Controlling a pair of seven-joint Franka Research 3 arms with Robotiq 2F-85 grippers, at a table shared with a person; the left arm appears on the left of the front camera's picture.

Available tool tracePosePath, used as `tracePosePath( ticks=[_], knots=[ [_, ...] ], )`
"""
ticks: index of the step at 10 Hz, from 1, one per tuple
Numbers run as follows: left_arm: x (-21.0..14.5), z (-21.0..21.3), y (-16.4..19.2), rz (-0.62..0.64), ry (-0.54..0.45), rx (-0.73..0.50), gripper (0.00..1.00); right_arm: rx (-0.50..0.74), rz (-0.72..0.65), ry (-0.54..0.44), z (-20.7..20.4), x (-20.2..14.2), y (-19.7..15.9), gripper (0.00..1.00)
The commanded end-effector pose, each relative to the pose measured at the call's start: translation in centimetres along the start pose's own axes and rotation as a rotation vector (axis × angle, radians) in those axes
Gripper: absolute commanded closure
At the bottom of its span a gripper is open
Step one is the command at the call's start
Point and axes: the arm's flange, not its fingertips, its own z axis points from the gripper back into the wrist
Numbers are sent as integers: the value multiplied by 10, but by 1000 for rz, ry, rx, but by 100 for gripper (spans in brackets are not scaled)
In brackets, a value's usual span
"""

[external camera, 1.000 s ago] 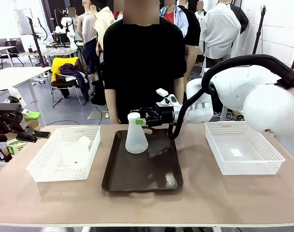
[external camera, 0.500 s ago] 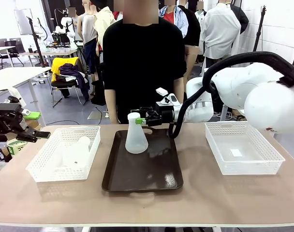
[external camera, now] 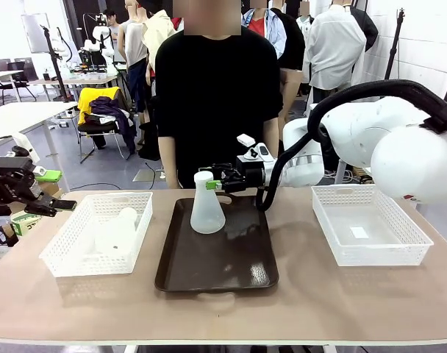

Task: Prepare the laboratory tools.
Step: Pick up the Big flask that the person points to.

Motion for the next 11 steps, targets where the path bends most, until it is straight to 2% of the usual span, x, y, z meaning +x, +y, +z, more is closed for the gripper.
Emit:
tracePosePath(
  ticks=[1, 2, 4, 7, 11],
  knots=[
    [0, 1, -2, -12, -6, -10, 0, 10, 6, -6, 0, 2, -1, 0],
    [0, 1, -2, -12, -6, -10, 0, 0, 0, 0, 0, 0, 0, 0],
    [0, 1, -2, -12, -6, -10, 0, -48, -11, 142, 3, 37, 16, 0],
    [0, 1, -2, -12, -6, -10, 0, -128, -44, 267, 19, 76, 41, 0],
    [0, 1, -2, -12, -6, -10, 0, -382, -123, 359, 59, 103, 95, 0]
  ],
)
